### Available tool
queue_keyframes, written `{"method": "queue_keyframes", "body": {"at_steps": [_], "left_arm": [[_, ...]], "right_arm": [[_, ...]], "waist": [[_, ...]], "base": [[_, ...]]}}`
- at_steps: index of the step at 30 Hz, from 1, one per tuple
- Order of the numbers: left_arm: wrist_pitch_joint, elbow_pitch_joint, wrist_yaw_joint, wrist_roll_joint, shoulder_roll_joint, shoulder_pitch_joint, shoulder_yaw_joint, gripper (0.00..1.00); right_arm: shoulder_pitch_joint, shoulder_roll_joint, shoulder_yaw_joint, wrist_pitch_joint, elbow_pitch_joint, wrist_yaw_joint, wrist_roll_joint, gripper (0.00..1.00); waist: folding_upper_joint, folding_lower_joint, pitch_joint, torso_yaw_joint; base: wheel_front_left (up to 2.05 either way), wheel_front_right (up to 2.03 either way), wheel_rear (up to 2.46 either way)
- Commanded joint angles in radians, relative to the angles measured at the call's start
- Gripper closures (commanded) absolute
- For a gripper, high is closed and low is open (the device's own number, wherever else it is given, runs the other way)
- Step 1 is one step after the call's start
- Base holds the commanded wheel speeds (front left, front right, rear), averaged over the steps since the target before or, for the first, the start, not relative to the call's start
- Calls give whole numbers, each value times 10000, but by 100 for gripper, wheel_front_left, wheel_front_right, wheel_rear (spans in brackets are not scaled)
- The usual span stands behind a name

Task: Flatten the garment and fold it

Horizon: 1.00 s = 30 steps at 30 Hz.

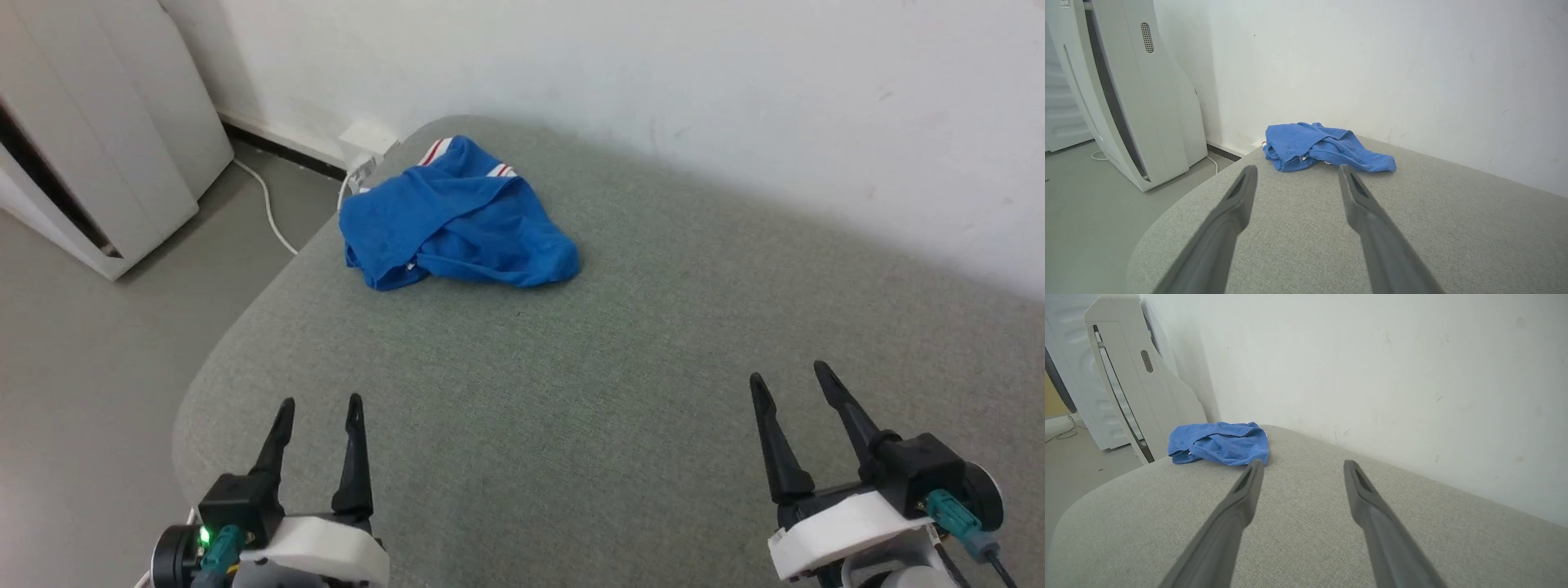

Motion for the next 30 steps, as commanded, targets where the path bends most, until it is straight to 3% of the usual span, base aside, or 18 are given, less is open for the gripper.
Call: {"method": "queue_keyframes", "body": {"at_steps": [1,10,19,22,26,30], "left_arm": [[-86,53,-90,11,-40,-253,3,0],[-246,2030,-829,-7,215,-2105,-26,0],[353,4706,-1392,-638,883,-5412,-238,0],[856,5452,-1534,-1042,1357,-6608,-570,0],[2099,6171,-1560,-1997,2099,-8038,-1781,0],[4031,6354,-1563,-3547,3205,-9177,-3643,0]], "right_arm": [[-77,24,3,-100,14,-8,-85,0],[-354,27,194,-288,-321,-9,-650,0],[-666,29,396,-475,-1005,-9,-1433,0],[-805,30,452,-479,-1272,-9,-1661,0],[-974,30,464,-276,-1785,-9,-1866,0],[-1180,15,581,-28,-2263,-9,-2027,0]], "waist": [[0,0,158,27],[0,0,1219,-119],[0,0,2657,-496],[0,0,3127,-737],[0,0,3689,-1113],[0,0,4205,-1559]], "base": [[0,0,0],[0,0,0],[0,0,0],[0,0,0],[0,0,0],[0,0,0]]}}
